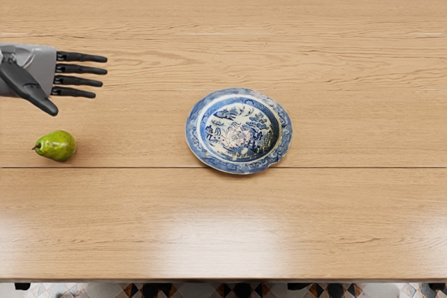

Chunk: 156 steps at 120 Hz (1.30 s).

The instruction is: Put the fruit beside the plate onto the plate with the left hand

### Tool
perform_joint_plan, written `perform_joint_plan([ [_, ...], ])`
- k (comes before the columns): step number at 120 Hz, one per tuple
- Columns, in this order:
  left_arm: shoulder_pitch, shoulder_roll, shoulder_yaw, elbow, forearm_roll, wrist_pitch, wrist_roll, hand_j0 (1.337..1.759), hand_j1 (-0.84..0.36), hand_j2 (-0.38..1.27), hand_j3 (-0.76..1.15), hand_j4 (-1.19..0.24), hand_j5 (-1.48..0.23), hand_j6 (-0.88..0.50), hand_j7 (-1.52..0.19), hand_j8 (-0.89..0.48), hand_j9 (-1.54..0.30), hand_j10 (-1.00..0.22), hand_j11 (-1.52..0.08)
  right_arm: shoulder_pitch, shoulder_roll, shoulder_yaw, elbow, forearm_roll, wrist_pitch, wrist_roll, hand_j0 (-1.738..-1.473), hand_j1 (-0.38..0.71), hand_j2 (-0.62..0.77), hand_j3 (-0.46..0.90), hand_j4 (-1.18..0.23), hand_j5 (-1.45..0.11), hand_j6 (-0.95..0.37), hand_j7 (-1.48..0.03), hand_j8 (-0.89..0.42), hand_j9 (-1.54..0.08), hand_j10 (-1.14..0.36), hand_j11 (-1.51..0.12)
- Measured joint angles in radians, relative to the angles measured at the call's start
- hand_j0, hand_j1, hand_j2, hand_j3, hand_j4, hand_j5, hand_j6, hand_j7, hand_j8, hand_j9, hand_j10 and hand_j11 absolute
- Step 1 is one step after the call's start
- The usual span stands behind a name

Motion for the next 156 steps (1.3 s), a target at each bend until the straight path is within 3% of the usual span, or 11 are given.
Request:
perform_joint_plan([
  [18,-0.002,0.01,-0.008,0.0,0.027,0.0,0.0,1.658,0.35,0.0,0.0,0.0,0.0,0.0,0.0,0.0,0.0,0.0,0.0,0.001,0.0,-0.001,-0.001,0.021,-0.009,-0.006,-1.658,-0.32,0.0,0.0,-0.02,-0.03,-0.02,-0.03,-0.02,-0.03,-0.02,-0.03],
  [56,0.012,-0.002,-0.086,-0.012,0.401,0.0,-0.009,1.658,0.35,0.0,0.0,0.0,0.0,0.0,0.0,0.0,0.0,0.0,0.0,0.002,0.0,-0.002,-0.003,0.028,-0.012,-0.007,-1.658,-0.32,0.0,0.0,-0.02,-0.03,-0.02,-0.03,-0.02,-0.03,-0.02,-0.03],
  [67,0.014,0.02,-0.084,-0.054,0.449,0.0,-0.014,1.658,0.35,0.0,0.0,0.0,0.0,0.0,0.0,0.0,0.0,0.0,0.0,0.003,0.0,-0.002,-0.003,0.029,-0.012,-0.007,-1.658,-0.32,0.0,0.0,-0.02,-0.03,-0.02,-0.03,-0.02,-0.03,-0.02,-0.03],
  [93,-0.006,0.166,0.03,-0.263,0.528,0.174,-0.131,1.658,0.35,0.0,0.0,0.0,0.0,-0.01,0.0,-0.01,0.0,0.0,0.0,0.003,0.0,-0.002,-0.003,0.029,-0.012,-0.007,-1.658,-0.33,0.0,0.0,-0.02,-0.03,-0.02,-0.03,-0.02,-0.03,-0.02,-0.03],
  [108,-0.009,0.171,0.091,-0.355,0.586,0.288,-0.165,1.658,0.35,0.0,0.0,-0.01,0.0,-0.01,0.0,-0.01,0.0,-0.01,0.0,0.003,0.0,-0.002,-0.003,0.029,-0.012,-0.007,-1.658,-0.33,0.0,0.0,-0.02,-0.03,-0.02,-0.03,-0.02,-0.03,-0.02,-0.03],
  [116,-0.008,0.162,0.125,-0.38,0.64,0.37,-0.177,1.658,0.34,0.0,0.0,-0.01,-0.01,-0.02,-0.01,-0.02,-0.01,-0.01,-0.01,0.003,0.0,-0.002,-0.003,0.029,-0.012,-0.007,-1.658,-0.33,0.0,0.0,-0.02,-0.03,-0.02,-0.03,-0.02,-0.03,-0.02,-0.03],
  [125,0.002,0.146,0.178,-0.396,0.708,0.466,-0.25,1.658,0.32,0.0,0.0,-0.03,-0.03,-0.03,-0.03,-0.03,-0.03,-0.03,-0.03,0.003,0.0,-0.002,-0.003,0.029,-0.012,-0.007,-1.658,-0.33,0.0,0.0,-0.02,-0.03,-0.02,-0.03,-0.02,-0.03,-0.02,-0.03],
  [134,0.005,0.112,0.234,-0.403,0.76,0.563,-0.293,1.658,0.31,0.01,0.0,-0.04,-0.04,-0.04,-0.04,-0.04,-0.04,-0.04,-0.04,0.003,0.0,-0.002,-0.003,0.029,-0.012,-0.007,-1.658,-0.33,0.0,0.0,-0.02,-0.03,-0.02,-0.03,-0.02,-0.03,-0.02,-0.03],
  [156,0.006,0.072,0.351,-0.41,0.808,0.769,-0.327,1.658,0.31,0.01,0.0,-0.04,-0.05,-0.04,-0.05,-0.04,-0.05,-0.04,-0.05,0.003,0.0,-0.002,-0.003,0.029,-0.012,-0.007,-1.658,-0.33,0.0,0.0,-0.02,-0.03,-0.02,-0.03,-0.02,-0.03,-0.02,-0.03],
])
